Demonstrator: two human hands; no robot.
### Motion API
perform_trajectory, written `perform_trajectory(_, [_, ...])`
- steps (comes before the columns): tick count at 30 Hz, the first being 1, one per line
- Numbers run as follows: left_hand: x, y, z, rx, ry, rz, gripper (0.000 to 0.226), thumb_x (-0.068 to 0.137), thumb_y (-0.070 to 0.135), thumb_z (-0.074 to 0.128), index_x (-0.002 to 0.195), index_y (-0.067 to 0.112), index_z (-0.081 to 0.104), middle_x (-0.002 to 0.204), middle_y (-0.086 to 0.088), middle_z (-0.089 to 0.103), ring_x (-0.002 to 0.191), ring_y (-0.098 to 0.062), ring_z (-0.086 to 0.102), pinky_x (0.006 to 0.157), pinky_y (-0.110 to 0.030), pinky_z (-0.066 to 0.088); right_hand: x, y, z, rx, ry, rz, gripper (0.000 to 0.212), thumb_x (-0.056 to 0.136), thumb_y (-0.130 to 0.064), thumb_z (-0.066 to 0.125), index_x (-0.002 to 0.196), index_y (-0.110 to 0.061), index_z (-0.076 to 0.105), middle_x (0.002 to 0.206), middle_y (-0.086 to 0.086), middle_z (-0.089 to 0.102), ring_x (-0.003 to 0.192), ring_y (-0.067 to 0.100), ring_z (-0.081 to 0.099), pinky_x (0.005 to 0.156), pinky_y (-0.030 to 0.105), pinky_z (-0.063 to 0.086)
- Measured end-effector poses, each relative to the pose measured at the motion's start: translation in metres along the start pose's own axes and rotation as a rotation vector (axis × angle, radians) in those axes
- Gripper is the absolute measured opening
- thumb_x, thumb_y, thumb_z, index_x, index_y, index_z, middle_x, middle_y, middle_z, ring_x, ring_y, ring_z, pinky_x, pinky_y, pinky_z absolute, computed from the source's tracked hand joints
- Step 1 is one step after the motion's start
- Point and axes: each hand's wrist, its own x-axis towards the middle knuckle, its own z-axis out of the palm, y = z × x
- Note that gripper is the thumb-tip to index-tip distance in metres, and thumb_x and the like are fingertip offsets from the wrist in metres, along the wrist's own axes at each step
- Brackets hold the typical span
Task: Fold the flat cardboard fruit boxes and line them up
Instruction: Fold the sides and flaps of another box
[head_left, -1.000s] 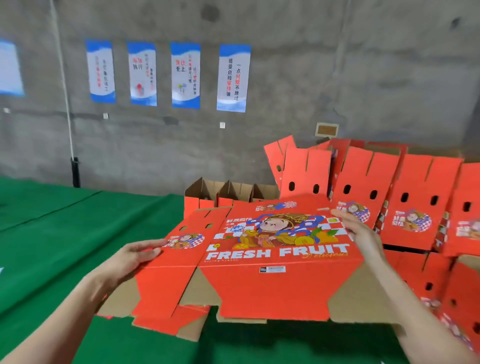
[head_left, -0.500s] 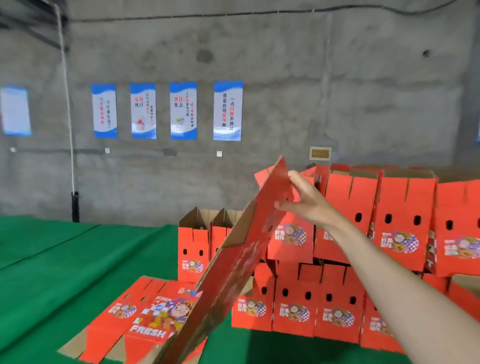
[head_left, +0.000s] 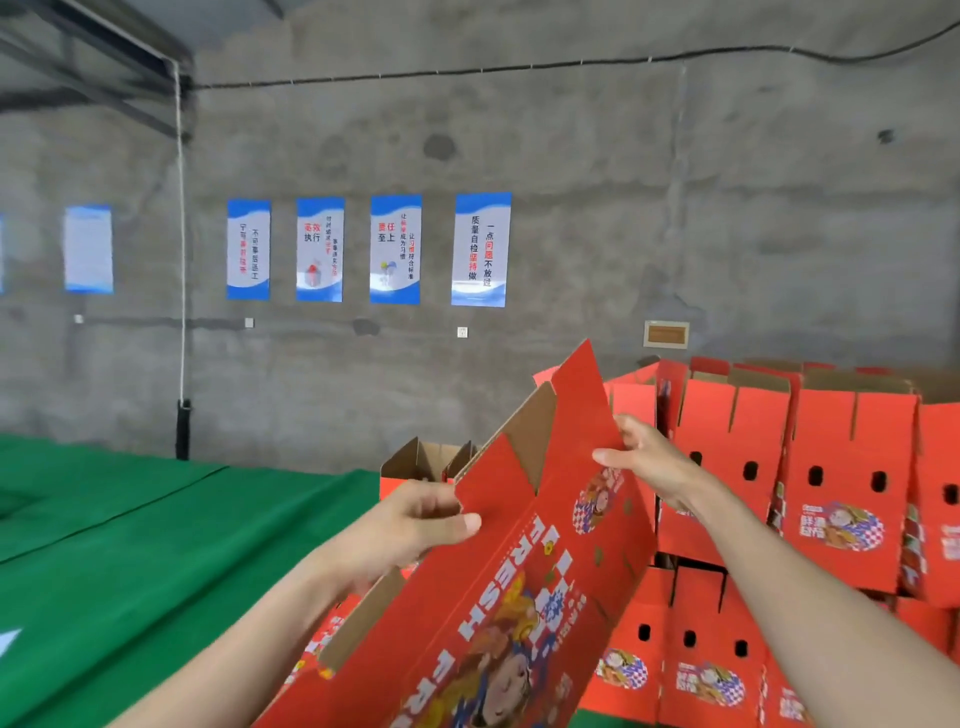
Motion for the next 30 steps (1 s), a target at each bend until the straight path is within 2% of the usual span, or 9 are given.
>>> perform_trajectory(2, [0.015,0.000,0.002,0.012,0.001,0.024,0.040,0.084,0.023,0.060,0.097,-0.015,0.063,0.097,-0.032,0.066,0.088,-0.040,0.060,0.085,-0.052,0.048,-0.007,0.003,0.007,-0.138,0.092,-0.063,0.063,0.087,-0.002,0.064,0.142,-0.009,0.034,0.146,0.016,0.038,0.133,0.023,0.038,0.109,0.029,0.029])
perform_trajectory(5, [0.030,-0.024,-0.004,0.151,0.027,-0.020,0.041,0.093,0.020,0.057,0.092,-0.021,0.058,0.083,-0.033,0.061,0.062,-0.026,0.055,0.059,-0.031,0.044,-0.029,-0.002,0.035,-0.486,0.339,-0.484,0.067,0.083,-0.010,0.068,0.142,-0.008,0.037,0.145,0.009,0.034,0.137,0.020,0.028,0.113,0.022,0.017])
perform_trajectory(7, [0.037,-0.022,0.004,0.191,0.021,-0.039,0.041,0.094,0.020,0.057,0.092,-0.021,0.058,0.078,-0.028,0.057,0.052,-0.020,0.048,0.049,-0.023,0.033,-0.044,-0.005,0.057,-0.592,0.210,-0.726,0.058,0.080,-0.029,0.067,0.132,-0.012,0.050,0.131,-0.001,0.046,0.123,0.009,0.038,0.107,0.019,0.026])
perform_trajectory(10, [0.047,-0.027,0.009,0.229,-0.007,-0.050,0.042,0.093,0.020,0.058,0.096,-0.022,0.056,0.081,-0.024,0.054,0.064,-0.028,0.042,0.055,-0.031,0.029,-0.055,-0.010,0.071,-0.607,-0.026,-0.564,0.066,0.071,-0.048,0.073,0.125,-0.022,0.047,0.106,-0.017,0.044,0.092,-0.011,0.040,0.080,0.011,0.032])
perform_trajectory(15, [0.053,-0.024,0.023,0.290,-0.007,-0.070,0.034,0.091,0.018,0.062,0.084,-0.016,0.058,0.063,-0.011,0.044,0.047,-0.015,0.031,0.047,-0.021,0.027,-0.040,-0.011,0.068,-0.527,0.007,-0.371,0.056,0.058,-0.035,0.088,0.089,-0.023,0.042,0.080,-0.010,0.049,0.063,0.000,0.043,0.056,0.017,0.031])
perform_trajectory(22, [0.068,-0.027,0.011,0.240,-0.097,-0.041,0.061,0.078,0.057,0.057,0.066,-0.002,0.057,0.059,-0.006,0.045,0.047,-0.013,0.037,0.046,-0.018,0.030,-0.034,-0.007,0.061,-0.232,-0.189,-0.255,0.033,0.068,-0.012,0.084,0.095,-0.015,0.065,0.075,-0.008,0.065,0.065,0.003,0.062,0.062,0.022,0.049])
perform_trajectory(24, [0.072,-0.035,0.007,0.088,-0.105,-0.061,0.047,0.077,0.060,0.052,0.050,0.022,0.051,0.053,0.009,0.043,0.044,-0.005,0.039,0.045,-0.013,0.035,-0.036,-0.003,0.054,-0.119,-0.251,-0.240,0.025,0.072,-0.006,0.080,0.093,-0.011,0.065,0.084,0.008,0.070,0.078,0.018,0.068,0.070,0.036,0.057])
perform_trajectory(26, [0.078,-0.045,0.004,0.028,-0.065,-0.112,0.046,0.075,0.061,0.054,0.047,0.024,0.050,0.050,0.014,0.042,0.044,-0.001,0.040,0.045,-0.011,0.038,-0.040,-0.002,0.049,-0.046,-0.285,-0.242,0.026,0.075,-0.004,0.077,0.096,-0.005,0.062,0.094,0.024,0.066,0.085,0.027,0.066,0.078,0.045,0.055])
perform_trajectory(30, [0.087,-0.059,-0.001,0.413,-0.107,-0.131,0.044,0.091,0.004,0.059,0.060,0.031,0.075,0.062,0.014,0.069,0.058,0.001,0.065,0.054,-0.014,0.050,-0.051,0.003,0.037,0.135,-0.303,-0.246,0.024,0.076,-0.005,0.074,0.084,-0.023,0.061,0.084,0.003,0.068,0.079,0.016,0.065,0.071,0.029,0.054])
